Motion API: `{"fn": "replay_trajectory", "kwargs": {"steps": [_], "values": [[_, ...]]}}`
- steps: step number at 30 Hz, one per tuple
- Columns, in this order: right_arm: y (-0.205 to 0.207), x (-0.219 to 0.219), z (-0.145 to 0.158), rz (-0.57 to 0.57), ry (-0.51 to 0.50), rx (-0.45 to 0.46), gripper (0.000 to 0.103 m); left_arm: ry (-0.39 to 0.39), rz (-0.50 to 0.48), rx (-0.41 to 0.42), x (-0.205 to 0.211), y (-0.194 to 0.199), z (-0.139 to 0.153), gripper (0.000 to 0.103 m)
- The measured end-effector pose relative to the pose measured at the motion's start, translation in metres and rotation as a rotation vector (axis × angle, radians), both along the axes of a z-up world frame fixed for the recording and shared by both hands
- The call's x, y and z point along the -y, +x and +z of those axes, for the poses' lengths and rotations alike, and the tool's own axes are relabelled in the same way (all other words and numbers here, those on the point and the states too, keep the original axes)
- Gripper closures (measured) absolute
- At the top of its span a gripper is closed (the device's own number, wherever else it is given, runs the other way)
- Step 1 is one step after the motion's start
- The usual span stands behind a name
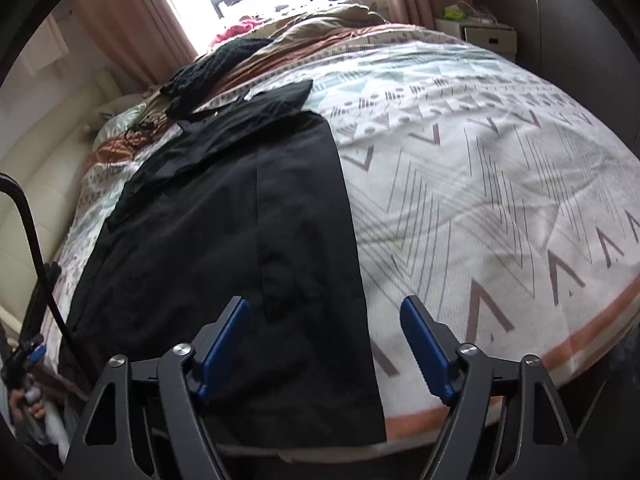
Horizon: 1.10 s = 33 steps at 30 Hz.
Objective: Fold large clothes
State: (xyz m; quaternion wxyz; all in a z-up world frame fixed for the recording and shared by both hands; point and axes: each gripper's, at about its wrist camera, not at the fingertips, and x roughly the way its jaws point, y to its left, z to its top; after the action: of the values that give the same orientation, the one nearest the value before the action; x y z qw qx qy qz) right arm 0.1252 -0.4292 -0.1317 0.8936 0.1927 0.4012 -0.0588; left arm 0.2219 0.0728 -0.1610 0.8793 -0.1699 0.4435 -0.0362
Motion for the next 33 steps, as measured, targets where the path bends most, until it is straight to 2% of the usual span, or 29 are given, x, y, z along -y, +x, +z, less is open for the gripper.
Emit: {"fn": "replay_trajectory", "kwargs": {"steps": [3, 9, 12, 15, 19, 23, 28, 33], "values": [[-0.008, 0.003, -0.011, 0.001, 0.028, -0.035, 0.037, -0.055, -0.018, -0.018, 0.001, -0.005, -0.005, 0.034], [-0.023, 0.007, -0.031, 0.030, 0.092, -0.079, 0.050, -0.082, -0.103, -0.066, 0.019, -0.009, -0.016, 0.053], [-0.027, 0.006, -0.037, 0.042, 0.112, -0.089, 0.055, -0.084, -0.136, -0.093, 0.027, -0.009, -0.023, 0.055], [-0.031, 0.003, -0.039, 0.067, 0.127, -0.083, 0.055, -0.071, -0.145, -0.095, 0.032, -0.006, -0.025, 0.055], [-0.030, 0.002, -0.041, 0.079, 0.136, -0.076, 0.055, -0.101, -0.146, -0.106, 0.033, 0.005, -0.026, 0.055], [-0.020, 0.009, -0.043, 0.060, 0.199, -0.045, 0.055, -0.123, -0.141, -0.104, 0.032, 0.015, -0.029, 0.056], [-0.004, 0.012, -0.045, 0.058, 0.246, -0.034, 0.055, -0.129, -0.117, -0.123, 0.028, 0.017, -0.030, 0.068], [0.007, 0.008, -0.046, 0.074, 0.253, -0.036, 0.055, -0.146, -0.120, -0.128, 0.025, 0.004, -0.032, 0.072]]}}
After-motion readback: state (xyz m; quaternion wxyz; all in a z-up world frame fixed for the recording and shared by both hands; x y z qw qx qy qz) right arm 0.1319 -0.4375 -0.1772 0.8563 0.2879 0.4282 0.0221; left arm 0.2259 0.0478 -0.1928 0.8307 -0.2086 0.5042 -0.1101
